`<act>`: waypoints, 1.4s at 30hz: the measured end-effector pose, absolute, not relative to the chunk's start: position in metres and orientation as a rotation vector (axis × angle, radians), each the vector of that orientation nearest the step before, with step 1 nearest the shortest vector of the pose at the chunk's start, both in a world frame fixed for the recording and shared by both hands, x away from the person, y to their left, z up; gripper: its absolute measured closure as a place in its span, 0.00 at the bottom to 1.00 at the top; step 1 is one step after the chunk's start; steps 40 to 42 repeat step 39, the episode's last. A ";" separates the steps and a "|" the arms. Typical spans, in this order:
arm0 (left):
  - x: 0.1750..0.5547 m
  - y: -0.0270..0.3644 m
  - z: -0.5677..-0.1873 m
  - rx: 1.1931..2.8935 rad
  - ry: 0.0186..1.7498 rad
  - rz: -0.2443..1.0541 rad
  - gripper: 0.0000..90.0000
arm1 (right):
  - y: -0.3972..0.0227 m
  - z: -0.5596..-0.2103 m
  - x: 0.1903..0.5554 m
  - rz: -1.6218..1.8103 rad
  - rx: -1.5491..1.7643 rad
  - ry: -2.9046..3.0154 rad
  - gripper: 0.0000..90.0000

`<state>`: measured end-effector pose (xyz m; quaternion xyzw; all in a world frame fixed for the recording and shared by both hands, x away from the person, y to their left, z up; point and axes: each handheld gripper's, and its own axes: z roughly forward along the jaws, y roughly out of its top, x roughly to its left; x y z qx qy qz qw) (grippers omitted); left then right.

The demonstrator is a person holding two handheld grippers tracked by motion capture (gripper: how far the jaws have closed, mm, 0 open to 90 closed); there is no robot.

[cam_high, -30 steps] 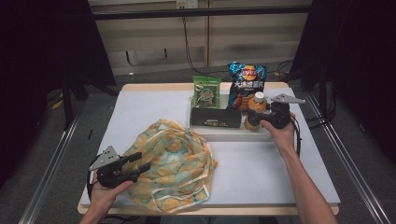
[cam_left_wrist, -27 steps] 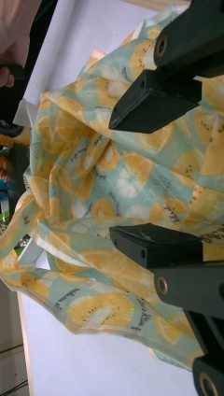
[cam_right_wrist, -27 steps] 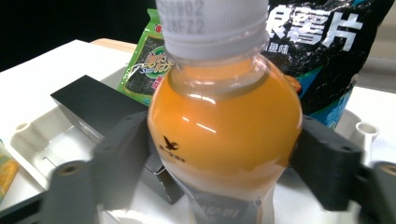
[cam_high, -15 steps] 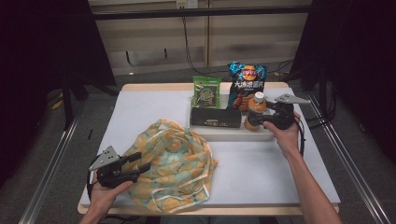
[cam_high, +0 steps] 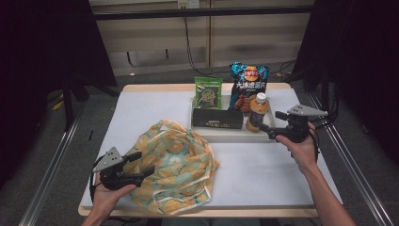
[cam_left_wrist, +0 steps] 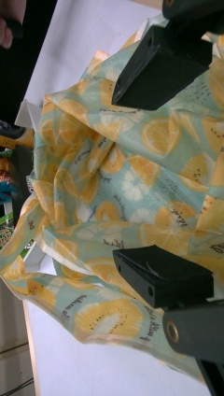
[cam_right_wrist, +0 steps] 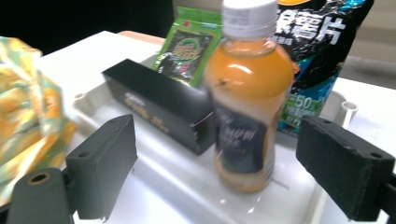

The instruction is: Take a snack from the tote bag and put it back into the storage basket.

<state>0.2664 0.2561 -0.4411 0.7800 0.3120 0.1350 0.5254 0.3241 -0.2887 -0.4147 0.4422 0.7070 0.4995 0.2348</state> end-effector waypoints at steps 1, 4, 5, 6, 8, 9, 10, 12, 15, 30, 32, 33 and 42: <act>0.266 0.256 -0.441 1.863 0.748 0.327 0.22 | -0.289 -0.414 0.319 1.385 1.215 1.934 0.13; 0.266 0.256 -0.440 1.853 0.747 0.326 0.20 | -0.292 -0.412 0.306 1.408 1.227 1.917 0.13; 0.265 0.256 -0.439 1.859 0.750 0.336 0.20 | -0.292 -0.412 0.302 1.408 1.241 1.908 0.13; 0.265 0.256 -0.439 1.861 0.753 0.341 0.20 | -0.292 -0.413 0.296 1.406 1.253 1.915 0.10; 0.265 0.255 -0.439 1.858 0.748 0.336 0.20 | -0.291 -0.416 0.288 1.412 1.265 1.918 0.10; 0.265 0.255 -0.439 1.857 0.746 0.339 0.20 | -0.291 -0.418 0.283 1.409 1.267 1.914 0.10; 0.265 0.255 -0.438 1.857 0.753 0.345 0.19 | -0.291 -0.419 0.279 1.399 1.271 1.922 0.10; 0.265 0.254 -0.438 1.853 0.757 0.347 0.19 | -0.290 -0.421 0.269 1.370 1.275 1.931 0.10; 0.265 0.253 -0.438 1.861 0.773 0.358 0.17 | -0.291 -0.423 0.257 1.376 1.269 1.920 0.12; 0.259 0.258 -0.434 1.837 0.780 0.370 0.13 | -0.300 -0.437 0.192 1.361 1.337 1.890 0.13; 0.261 0.260 -0.433 1.827 0.778 0.375 0.13 | -0.303 -0.439 0.186 1.345 1.340 1.887 0.13; 0.262 0.260 -0.433 1.822 0.793 0.384 0.13 | -0.305 -0.440 0.185 1.344 1.343 1.881 0.13; 0.264 0.262 -0.434 1.814 0.791 0.377 0.13 | -0.307 -0.444 0.194 1.342 1.349 1.854 0.15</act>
